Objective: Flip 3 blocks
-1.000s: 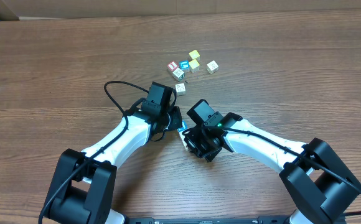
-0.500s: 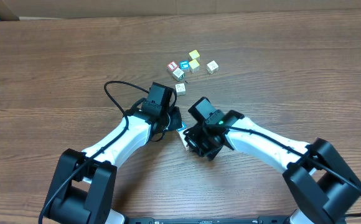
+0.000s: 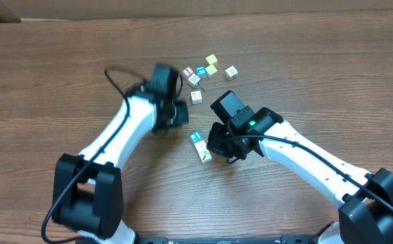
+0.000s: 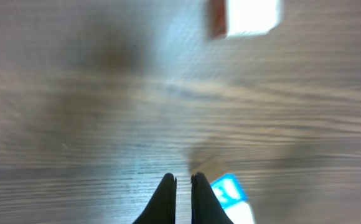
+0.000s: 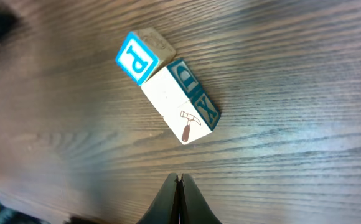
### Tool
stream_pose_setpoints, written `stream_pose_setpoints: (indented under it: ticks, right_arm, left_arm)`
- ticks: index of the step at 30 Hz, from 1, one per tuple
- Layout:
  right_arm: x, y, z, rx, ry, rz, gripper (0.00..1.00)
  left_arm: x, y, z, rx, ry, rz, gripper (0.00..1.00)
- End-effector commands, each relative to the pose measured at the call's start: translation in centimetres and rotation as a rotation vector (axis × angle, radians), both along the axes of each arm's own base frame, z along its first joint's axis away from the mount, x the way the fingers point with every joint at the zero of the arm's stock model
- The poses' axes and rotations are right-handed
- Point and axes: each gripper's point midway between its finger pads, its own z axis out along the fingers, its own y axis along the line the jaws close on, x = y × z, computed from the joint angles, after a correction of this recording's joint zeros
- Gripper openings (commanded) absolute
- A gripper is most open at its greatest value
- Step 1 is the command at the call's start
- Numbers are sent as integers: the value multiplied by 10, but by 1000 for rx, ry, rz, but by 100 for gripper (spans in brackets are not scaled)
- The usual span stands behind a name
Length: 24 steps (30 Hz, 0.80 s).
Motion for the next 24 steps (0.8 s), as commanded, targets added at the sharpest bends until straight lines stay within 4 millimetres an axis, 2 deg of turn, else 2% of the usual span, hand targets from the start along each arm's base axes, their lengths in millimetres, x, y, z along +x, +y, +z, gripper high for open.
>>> stream_pose_setpoints:
  ticks: [1,3,5,9,15,19,24]
  right_arm:
    - [4,1,7,-1,-80,125,4]
    - [0,0,4,-13,-78,146,4]
    - [-6,-4,-4,-40,-57,127,4]
    - [-20,-11,-29,-106,-1,-22,4]
    - [-30,-3,-60,-38,31,-183,4]
    - [-28,0,-69,-4,4,-183,4]
    - [-19,5,-71,39,-42,-195,4]
  left_arm:
    - [25,-10,26,15,-30,-118,4]
    - [25,-14,19,27,16,-131,4]
    - [23,-17,4,33,60,-138,4]
    - [13,-24,-25,11,160,-154,4]
    - [8,-29,-53,-4,224,-196,4]
    - [4,-29,-62,-3,253,-211,4]
    - [0,-41,-61,-71,261,-262,4]
